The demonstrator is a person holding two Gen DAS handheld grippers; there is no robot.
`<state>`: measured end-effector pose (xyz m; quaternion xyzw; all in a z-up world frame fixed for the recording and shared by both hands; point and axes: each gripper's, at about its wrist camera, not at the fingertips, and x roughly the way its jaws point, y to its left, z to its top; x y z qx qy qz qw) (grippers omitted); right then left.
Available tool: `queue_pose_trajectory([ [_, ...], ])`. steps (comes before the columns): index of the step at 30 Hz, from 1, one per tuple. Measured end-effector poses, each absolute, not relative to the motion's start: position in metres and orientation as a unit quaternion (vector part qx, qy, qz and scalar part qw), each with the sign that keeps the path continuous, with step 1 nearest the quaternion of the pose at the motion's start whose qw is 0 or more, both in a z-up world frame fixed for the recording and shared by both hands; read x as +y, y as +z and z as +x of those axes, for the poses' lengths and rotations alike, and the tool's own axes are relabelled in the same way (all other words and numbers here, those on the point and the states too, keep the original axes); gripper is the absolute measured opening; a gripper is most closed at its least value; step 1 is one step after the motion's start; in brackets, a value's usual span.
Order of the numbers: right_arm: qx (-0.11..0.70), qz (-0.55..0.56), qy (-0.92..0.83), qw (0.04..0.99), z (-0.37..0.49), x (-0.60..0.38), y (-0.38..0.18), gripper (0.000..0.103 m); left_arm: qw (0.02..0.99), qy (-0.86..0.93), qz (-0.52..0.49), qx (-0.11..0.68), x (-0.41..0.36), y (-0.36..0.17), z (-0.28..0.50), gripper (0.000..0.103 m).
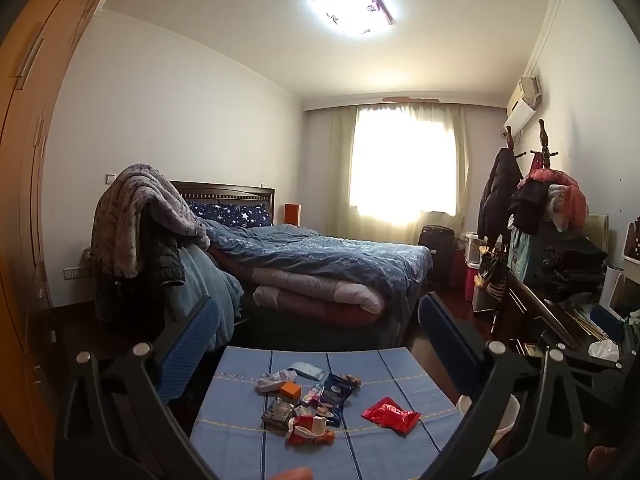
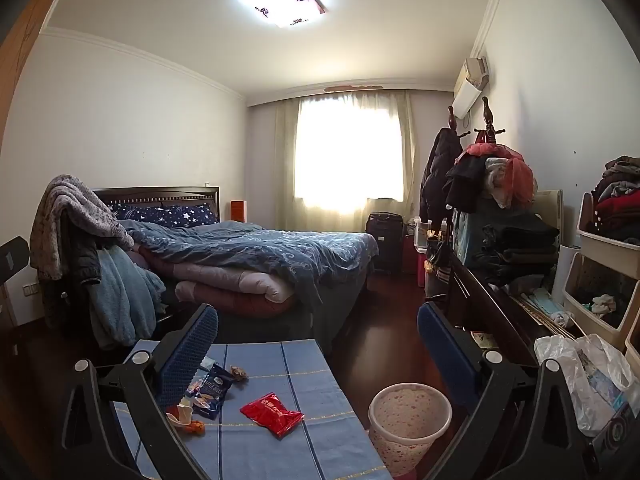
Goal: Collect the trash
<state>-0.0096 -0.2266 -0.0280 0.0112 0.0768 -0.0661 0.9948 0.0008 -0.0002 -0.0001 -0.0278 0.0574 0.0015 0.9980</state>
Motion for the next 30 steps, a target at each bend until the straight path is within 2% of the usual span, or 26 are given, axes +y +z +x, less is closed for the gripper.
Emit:
queue_pose_trajectory([
  [30, 0.076, 0.013, -0.065, 0.995, -0.0096, -0.2258, -0.0268, 0.099, 0.998, 0.002, -0.029, 0.056, 0.0016, -0.0093, -0.0006, 0.100],
])
